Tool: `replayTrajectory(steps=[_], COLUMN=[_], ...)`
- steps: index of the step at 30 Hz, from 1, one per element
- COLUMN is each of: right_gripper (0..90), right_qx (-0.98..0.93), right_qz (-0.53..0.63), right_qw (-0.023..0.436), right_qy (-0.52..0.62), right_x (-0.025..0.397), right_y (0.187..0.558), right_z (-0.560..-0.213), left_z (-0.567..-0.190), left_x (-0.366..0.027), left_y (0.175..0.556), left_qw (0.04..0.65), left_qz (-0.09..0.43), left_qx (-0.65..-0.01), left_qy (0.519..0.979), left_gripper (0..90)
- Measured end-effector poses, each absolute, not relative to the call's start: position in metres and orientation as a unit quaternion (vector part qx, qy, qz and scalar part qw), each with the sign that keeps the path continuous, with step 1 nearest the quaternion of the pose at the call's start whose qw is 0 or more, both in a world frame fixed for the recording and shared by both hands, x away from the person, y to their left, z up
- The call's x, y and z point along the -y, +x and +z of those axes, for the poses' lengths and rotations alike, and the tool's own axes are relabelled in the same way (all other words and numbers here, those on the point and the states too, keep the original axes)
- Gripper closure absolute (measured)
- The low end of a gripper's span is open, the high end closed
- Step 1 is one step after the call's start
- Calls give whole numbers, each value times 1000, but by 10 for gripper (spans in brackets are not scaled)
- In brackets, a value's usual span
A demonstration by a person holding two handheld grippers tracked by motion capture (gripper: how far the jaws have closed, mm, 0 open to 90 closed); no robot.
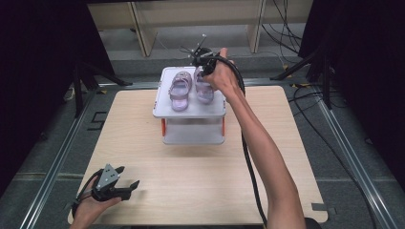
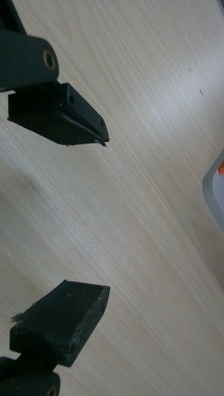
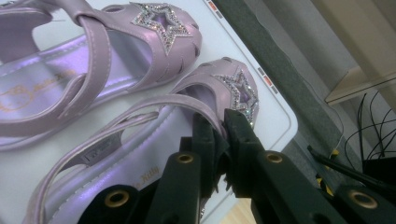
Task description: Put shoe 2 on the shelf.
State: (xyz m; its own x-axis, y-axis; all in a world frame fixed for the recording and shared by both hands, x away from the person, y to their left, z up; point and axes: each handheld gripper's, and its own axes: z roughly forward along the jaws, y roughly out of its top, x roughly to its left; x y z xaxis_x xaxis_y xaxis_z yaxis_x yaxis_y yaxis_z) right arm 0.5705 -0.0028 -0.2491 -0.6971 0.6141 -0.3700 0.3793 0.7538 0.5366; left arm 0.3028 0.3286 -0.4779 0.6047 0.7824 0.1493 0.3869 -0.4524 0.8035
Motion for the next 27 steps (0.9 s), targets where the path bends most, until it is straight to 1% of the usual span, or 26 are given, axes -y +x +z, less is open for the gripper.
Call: replayTrajectory(steps=[2, 8, 9, 10, 11, 13, 14, 17, 18, 22, 25, 27], right_gripper=[836, 812, 801, 770, 770, 712, 712, 659, 622, 605, 584, 565], right_qx=[-898, -903, -903, -904, -904, -905, -905, -903, -901, -899, -891, -889], right_qz=[209, 207, 207, 208, 208, 209, 209, 217, 223, 230, 256, 272], right_qw=[270, 266, 262, 255, 255, 252, 252, 247, 246, 244, 247, 247], right_qy=[278, 267, 271, 272, 272, 273, 273, 276, 280, 282, 283, 274], right_x=[0, -6, -7, -8, -8, -9, -9, -8, -6, -1, 7, 14], right_y=[573, 573, 572, 572, 572, 572, 572, 570, 567, 563, 557, 546], right_z=[-253, -257, -257, -259, -259, -259, -259, -257, -252, -249, -243, -238], left_z=[-479, -478, -478, -478, -478, -478, -478, -478, -478, -478, -478, -478], left_x=[-327, -328, -327, -327, -327, -328, -328, -328, -327, -327, -327, -328], left_y=[302, 302, 303, 302, 302, 302, 302, 302, 302, 302, 302, 303], left_qw=[391, 388, 389, 389, 389, 389, 389, 388, 389, 388, 388, 376], left_qz=[257, 258, 259, 259, 259, 259, 259, 258, 255, 255, 255, 263], left_qx=[-365, -362, -360, -361, -360, -361, -361, -364, -363, -361, -364, -359], left_qy=[805, 807, 807, 807, 807, 807, 807, 806, 807, 809, 807, 813], left_gripper=[215, 216, 215, 216, 216, 215, 215, 216, 216, 215, 216, 216])
